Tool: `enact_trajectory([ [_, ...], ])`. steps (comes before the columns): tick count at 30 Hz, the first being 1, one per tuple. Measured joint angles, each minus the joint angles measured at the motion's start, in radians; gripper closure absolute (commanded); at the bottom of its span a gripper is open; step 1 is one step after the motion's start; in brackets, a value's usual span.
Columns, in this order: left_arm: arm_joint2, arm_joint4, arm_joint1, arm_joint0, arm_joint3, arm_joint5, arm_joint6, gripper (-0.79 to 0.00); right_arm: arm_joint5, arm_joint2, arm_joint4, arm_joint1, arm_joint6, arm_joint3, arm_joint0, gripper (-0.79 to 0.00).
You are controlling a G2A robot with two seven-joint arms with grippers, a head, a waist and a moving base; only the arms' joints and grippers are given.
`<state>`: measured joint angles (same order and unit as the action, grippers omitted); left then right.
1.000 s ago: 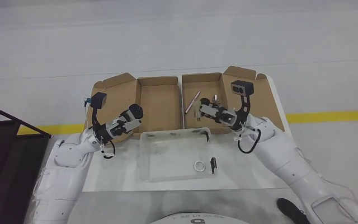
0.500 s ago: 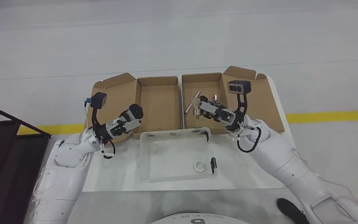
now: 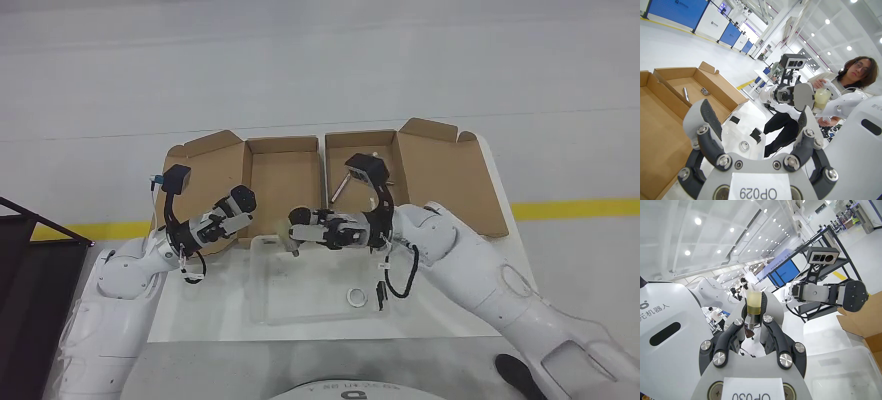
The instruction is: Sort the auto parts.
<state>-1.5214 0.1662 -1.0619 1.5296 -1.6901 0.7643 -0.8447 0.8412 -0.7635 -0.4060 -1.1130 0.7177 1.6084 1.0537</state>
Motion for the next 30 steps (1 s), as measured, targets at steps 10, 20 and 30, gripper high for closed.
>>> enact_trajectory([
  [10,0.0,0.0,0.0,0.0,0.0,0.0,0.0,-0.785,0.031,-0.01,-0.107,-0.011,0.027,-0.03,-0.009,0.0],
  [20,0.0,0.0,0.0,0.0,0.0,0.0,0.0,-0.785,0.011,-0.147,-0.682,0.016,0.252,-0.075,0.057,0.0],
  [30,0.0,0.0,0.0,0.0,0.0,0.0,0.0,-0.785,-0.003,-0.267,-0.626,0.012,0.264,-0.079,0.127,0.0],
])
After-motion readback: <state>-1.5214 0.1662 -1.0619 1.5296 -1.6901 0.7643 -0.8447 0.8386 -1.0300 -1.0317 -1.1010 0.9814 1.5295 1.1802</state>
